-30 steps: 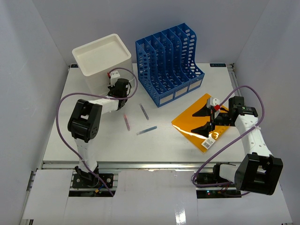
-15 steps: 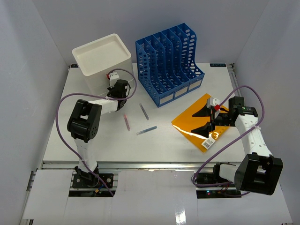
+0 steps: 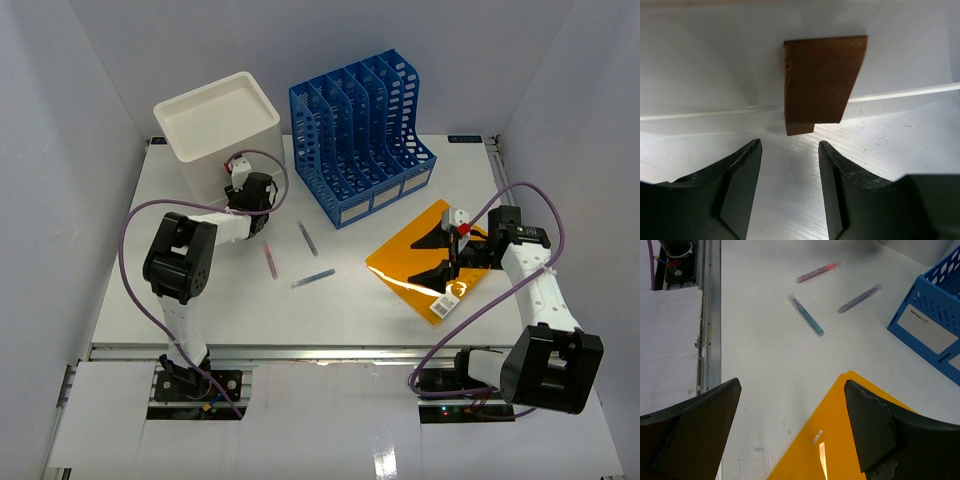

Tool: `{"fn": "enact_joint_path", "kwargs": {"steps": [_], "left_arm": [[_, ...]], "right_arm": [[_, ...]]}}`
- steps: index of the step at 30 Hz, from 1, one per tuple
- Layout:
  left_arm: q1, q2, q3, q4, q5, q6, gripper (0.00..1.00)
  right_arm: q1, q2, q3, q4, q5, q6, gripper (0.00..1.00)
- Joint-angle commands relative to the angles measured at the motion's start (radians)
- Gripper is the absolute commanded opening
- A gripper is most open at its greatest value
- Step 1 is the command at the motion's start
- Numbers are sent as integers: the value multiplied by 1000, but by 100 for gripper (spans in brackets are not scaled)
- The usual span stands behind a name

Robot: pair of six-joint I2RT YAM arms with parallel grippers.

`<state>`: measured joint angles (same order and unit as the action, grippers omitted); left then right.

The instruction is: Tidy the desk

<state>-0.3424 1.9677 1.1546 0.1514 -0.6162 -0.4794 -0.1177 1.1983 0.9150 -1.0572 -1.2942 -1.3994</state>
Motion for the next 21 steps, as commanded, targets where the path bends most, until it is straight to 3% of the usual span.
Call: {"fn": "enact_joint_path", "kwargs": {"steps": [1, 10, 15, 18, 21], "left_arm": [[14, 14, 60, -30, -31, 35, 60], [25, 74, 122, -27, -46, 64, 55], [26, 81, 142, -30, -45, 50, 45], [25, 59, 108, -13, -42, 9, 34], [20, 17, 36, 28, -29, -37, 36]], "right_arm": [[-4, 6, 42, -36, -34, -33, 90], [-5, 10, 44, -46, -34, -43, 90], [-5, 16, 44, -52, -33, -50, 90], [-7, 18, 45, -54, -33, -52, 90], [-7, 20, 47, -62, -35, -59, 90]]}}
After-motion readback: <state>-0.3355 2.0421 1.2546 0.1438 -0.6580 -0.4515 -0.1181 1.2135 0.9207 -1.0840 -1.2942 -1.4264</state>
